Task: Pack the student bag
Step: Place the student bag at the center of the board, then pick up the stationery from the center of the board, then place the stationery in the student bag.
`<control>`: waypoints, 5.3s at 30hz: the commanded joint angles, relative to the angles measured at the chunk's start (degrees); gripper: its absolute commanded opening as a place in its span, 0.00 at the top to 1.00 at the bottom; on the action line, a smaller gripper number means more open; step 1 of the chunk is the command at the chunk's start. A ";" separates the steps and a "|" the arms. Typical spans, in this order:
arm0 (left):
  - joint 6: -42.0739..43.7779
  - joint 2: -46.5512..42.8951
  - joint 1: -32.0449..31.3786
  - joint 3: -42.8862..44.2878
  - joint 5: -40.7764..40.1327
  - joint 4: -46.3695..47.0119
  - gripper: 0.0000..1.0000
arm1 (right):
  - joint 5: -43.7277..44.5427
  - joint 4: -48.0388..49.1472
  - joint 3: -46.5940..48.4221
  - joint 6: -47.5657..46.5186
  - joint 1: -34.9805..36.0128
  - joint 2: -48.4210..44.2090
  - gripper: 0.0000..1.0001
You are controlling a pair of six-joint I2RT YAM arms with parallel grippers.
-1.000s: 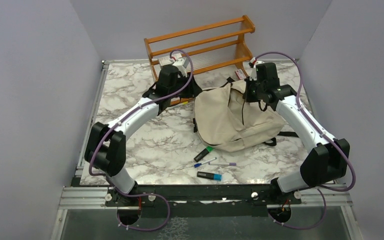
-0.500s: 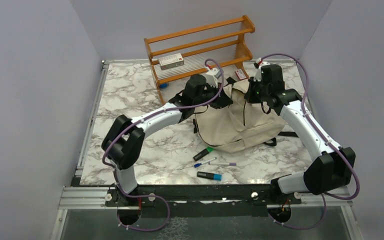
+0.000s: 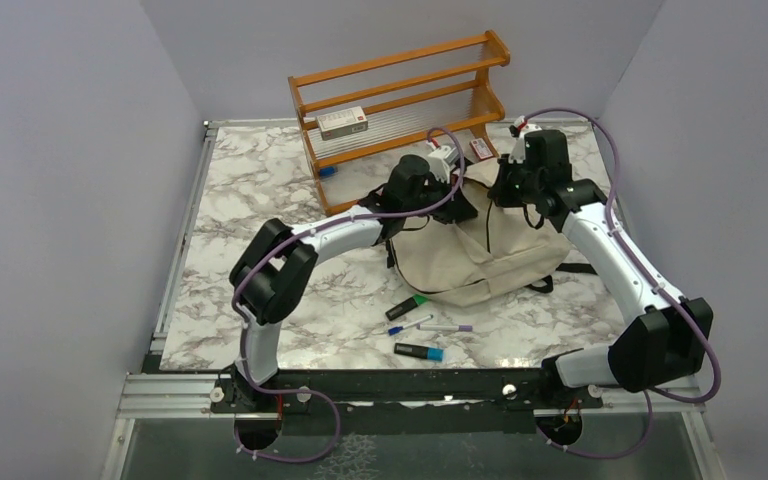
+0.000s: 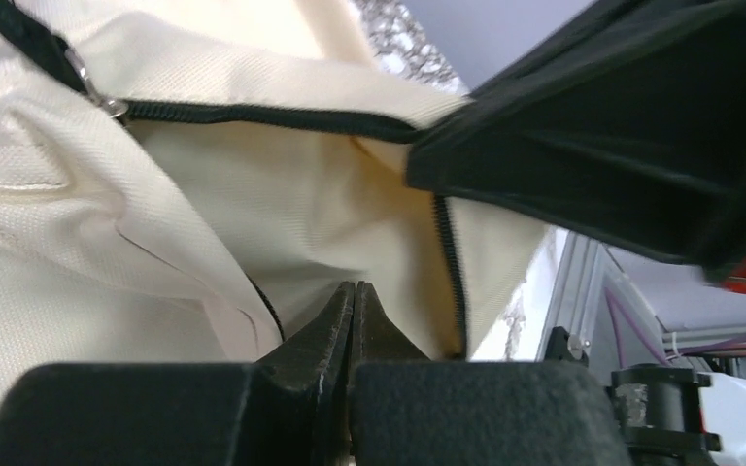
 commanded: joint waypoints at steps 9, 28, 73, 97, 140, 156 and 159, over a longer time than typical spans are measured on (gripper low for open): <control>3.72 3.48 0.09 5.51 -2.77 -6.45 0.98 | -4.65 4.40 -0.28 -1.40 0.03 -4.37 0.99; 12.74 -28.11 11.54 -19.48 -19.32 -20.57 0.61 | -0.83 5.77 -2.50 -0.85 0.07 -3.42 0.99; 35.38 4.68 20.22 -0.32 -24.64 -25.91 0.37 | -2.68 8.28 -9.18 -1.31 0.03 -5.59 0.99; 36.58 4.83 20.99 -0.82 -21.76 -32.27 0.46 | -3.23 7.83 -8.44 -1.16 0.03 -5.54 0.99; 4.67 -18.65 0.79 -0.61 -6.01 -32.64 1.00 | -4.77 17.53 -10.29 1.95 0.03 -11.91 0.99; -0.90 -8.57 -2.21 7.77 -2.58 -29.83 1.00 | -8.82 16.91 -10.01 1.76 0.04 -12.28 0.99; -2.40 -5.70 -2.17 9.83 -3.82 -30.24 1.00 | -9.17 17.46 -10.07 2.19 0.08 -12.59 0.99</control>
